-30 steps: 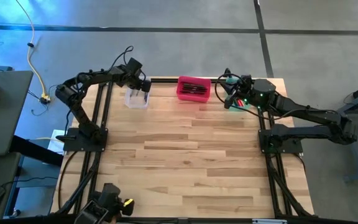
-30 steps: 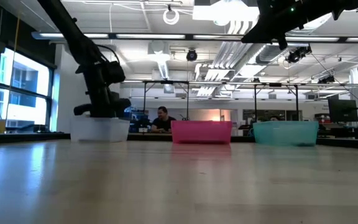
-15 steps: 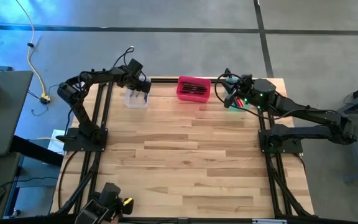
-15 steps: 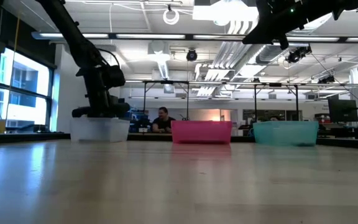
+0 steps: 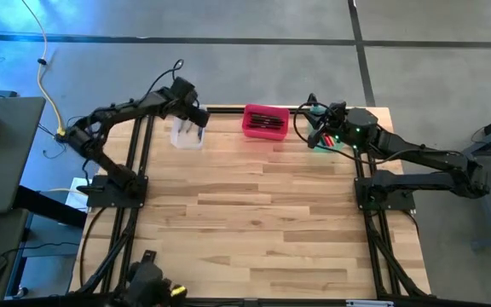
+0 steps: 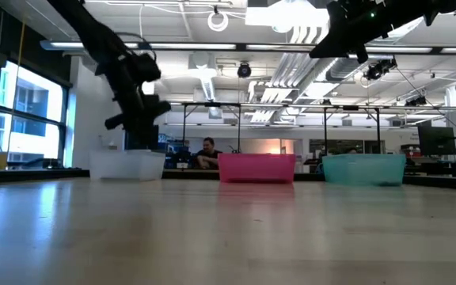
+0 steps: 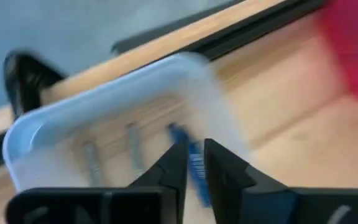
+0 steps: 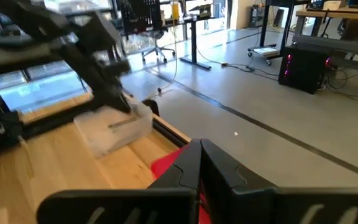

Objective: Sort crayons/erasers/pens/pencils in bins
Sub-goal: Return to Home Position

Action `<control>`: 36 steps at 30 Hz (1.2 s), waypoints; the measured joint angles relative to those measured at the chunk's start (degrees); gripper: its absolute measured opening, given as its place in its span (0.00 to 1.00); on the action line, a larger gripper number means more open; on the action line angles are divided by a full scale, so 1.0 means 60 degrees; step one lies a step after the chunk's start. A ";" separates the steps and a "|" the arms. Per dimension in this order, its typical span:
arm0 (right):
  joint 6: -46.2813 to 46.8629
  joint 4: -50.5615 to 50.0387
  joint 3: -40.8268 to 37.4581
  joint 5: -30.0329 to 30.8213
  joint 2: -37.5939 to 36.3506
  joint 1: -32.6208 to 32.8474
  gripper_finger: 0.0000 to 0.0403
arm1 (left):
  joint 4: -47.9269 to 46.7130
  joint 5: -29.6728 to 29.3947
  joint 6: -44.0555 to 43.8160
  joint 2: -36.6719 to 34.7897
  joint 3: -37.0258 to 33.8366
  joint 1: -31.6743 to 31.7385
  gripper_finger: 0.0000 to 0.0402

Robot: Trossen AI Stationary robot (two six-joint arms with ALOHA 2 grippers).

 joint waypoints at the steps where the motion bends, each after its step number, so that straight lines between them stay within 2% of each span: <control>1: -0.0124 -0.0075 0.0000 0.0001 -0.0001 -0.0002 0.00 | -0.0001 0.0026 0.0049 -0.0247 0.0000 -0.0138 0.09; 5: -0.0065 0.0046 -0.0004 -0.0005 0.0000 -0.0002 0.00 | 0.0142 0.0198 0.0506 -0.1410 0.0000 -0.0826 0.02; 7: 0.0096 0.0131 -0.0004 -0.0123 0.0000 -0.0002 0.00 | 0.0275 0.0567 0.0770 -0.1963 0.0000 -0.1209 0.01; 11: -0.0624 0.0203 -0.0004 -0.1223 0.0066 -0.0006 0.00 | 0.0810 0.0820 0.1123 -0.2759 0.0000 -0.1969 0.00; 16: -0.0376 0.0710 -0.0009 -0.2277 0.0411 0.0115 0.00 | 0.1529 0.0791 0.1152 -0.3104 -0.0048 -0.2777 0.00; 20: -0.0449 0.2063 -0.0447 -0.2284 0.0699 0.0583 0.00 | 0.3287 0.0838 0.0910 -0.3288 -0.0883 -0.3517 0.00; 27: -0.0335 0.4901 -0.2028 -0.2083 0.0766 0.1418 0.00 | 0.5952 0.0889 0.0450 -0.3960 -0.2759 -0.4855 0.00; 32: -0.0154 0.5137 -0.2782 -0.1546 0.0134 0.1928 0.00 | 0.6929 0.1648 0.0121 -0.4924 -0.3813 -0.5459 0.00; 36: -0.0190 0.4500 -0.3050 -0.1281 -0.0766 0.2214 0.00 | 0.7107 0.1694 -0.0205 -0.5937 -0.4630 -0.5851 0.00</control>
